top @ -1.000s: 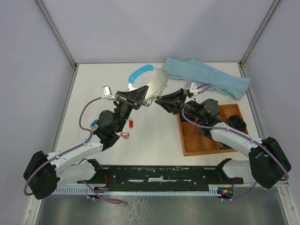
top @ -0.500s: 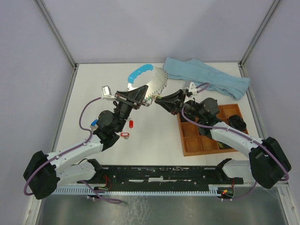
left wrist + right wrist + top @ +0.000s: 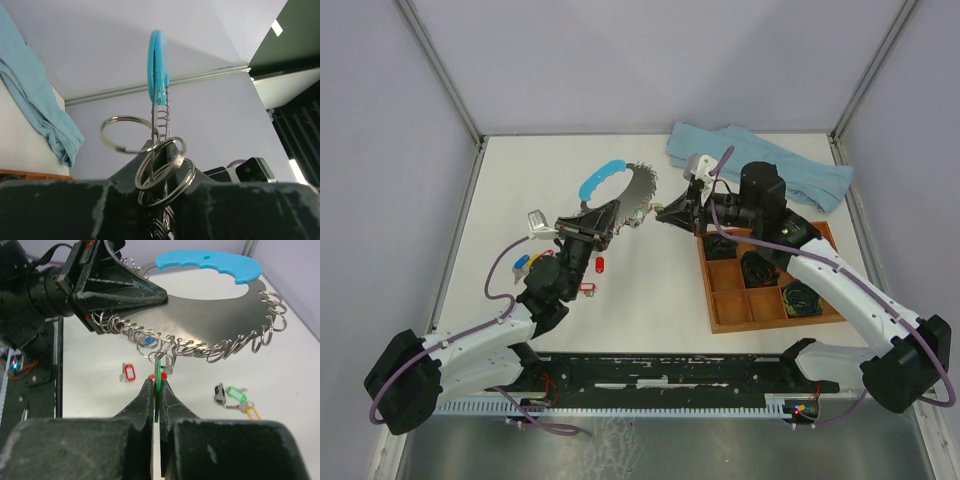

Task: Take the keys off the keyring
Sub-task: Pick up the key from the keyring, then remove the key from the keyring.

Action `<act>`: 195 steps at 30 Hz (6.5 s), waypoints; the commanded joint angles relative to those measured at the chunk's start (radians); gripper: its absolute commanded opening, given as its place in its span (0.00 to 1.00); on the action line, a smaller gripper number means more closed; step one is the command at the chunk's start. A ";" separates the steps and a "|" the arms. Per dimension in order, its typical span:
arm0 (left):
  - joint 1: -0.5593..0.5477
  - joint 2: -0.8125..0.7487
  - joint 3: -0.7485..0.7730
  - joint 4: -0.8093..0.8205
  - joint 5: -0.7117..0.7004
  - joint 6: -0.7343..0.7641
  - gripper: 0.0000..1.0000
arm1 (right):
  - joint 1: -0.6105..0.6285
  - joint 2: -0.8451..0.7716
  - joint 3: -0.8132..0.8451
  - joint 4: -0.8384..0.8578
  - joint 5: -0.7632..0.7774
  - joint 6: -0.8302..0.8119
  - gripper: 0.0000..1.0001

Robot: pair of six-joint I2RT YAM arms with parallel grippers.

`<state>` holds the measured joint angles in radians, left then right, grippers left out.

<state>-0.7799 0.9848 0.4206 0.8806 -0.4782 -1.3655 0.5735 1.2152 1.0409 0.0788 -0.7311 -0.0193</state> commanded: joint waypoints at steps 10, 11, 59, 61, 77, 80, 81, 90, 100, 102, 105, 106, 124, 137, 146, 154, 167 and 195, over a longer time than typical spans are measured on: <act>0.025 0.078 -0.128 0.085 -0.102 -0.228 0.03 | 0.003 0.047 0.324 -0.841 0.120 -0.467 0.01; 0.025 0.084 -0.135 0.090 -0.102 -0.231 0.03 | 0.005 0.050 0.335 -0.855 0.128 -0.472 0.01; 0.032 -0.272 -0.085 -0.089 0.830 1.017 0.41 | 0.130 0.213 0.720 -1.383 0.208 -0.716 0.01; 0.031 -0.234 -0.071 -0.057 0.876 0.990 0.36 | 0.130 0.210 0.713 -1.382 0.200 -0.716 0.01; 0.030 -0.338 -0.053 -0.100 0.894 0.884 0.42 | 0.130 0.193 0.683 -1.380 0.153 -0.715 0.01; 0.026 -0.313 -0.054 -0.080 0.912 0.863 0.42 | 0.130 0.191 0.683 -1.380 0.151 -0.713 0.01; 0.023 -0.301 -0.054 -0.065 0.921 0.858 0.42 | 0.131 0.191 0.683 -1.380 0.150 -0.713 0.01; -0.074 -0.153 -0.072 0.085 0.951 1.046 0.41 | 0.129 0.192 0.683 -1.382 0.131 -0.708 0.01; -0.084 -0.097 -0.034 -0.014 0.898 1.374 0.39 | 0.129 0.189 0.685 -1.396 0.101 -0.724 0.01; -0.084 -0.086 -0.026 -0.021 0.909 1.392 0.38 | 0.129 0.188 0.684 -1.401 0.095 -0.729 0.01; -0.084 -0.065 -0.021 -0.008 0.926 1.397 0.37 | 0.130 0.187 0.684 -1.409 0.088 -0.740 0.01; -0.084 -0.058 -0.020 0.005 0.929 1.394 0.37 | 0.130 0.186 0.683 -1.409 0.085 -0.742 0.01; -0.084 0.134 0.032 0.177 1.001 1.230 0.27 | 0.130 0.184 0.676 -1.423 0.037 -0.762 0.01; -0.085 0.160 0.044 0.215 0.992 1.184 0.29 | 0.129 0.192 0.672 -1.431 0.010 -0.772 0.01; -0.084 0.171 0.057 0.202 1.015 1.197 0.29 | 0.129 0.195 0.673 -1.440 -0.004 -0.780 0.01; -0.086 0.182 0.061 0.242 1.109 1.170 0.30 | 0.130 0.197 0.674 -1.439 -0.002 -0.780 0.01; -0.086 0.190 0.066 0.244 1.114 1.154 0.28 | 0.130 0.195 0.666 -1.438 -0.004 -0.780 0.01; -0.088 0.181 0.076 0.180 1.098 1.194 0.31 | 0.133 0.199 0.665 -1.446 0.001 -0.788 0.01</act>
<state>-0.8612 1.1713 0.4534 1.0405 0.6266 -0.1883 0.7006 1.4296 1.7031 -1.3781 -0.6991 -0.7876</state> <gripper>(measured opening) 0.303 0.034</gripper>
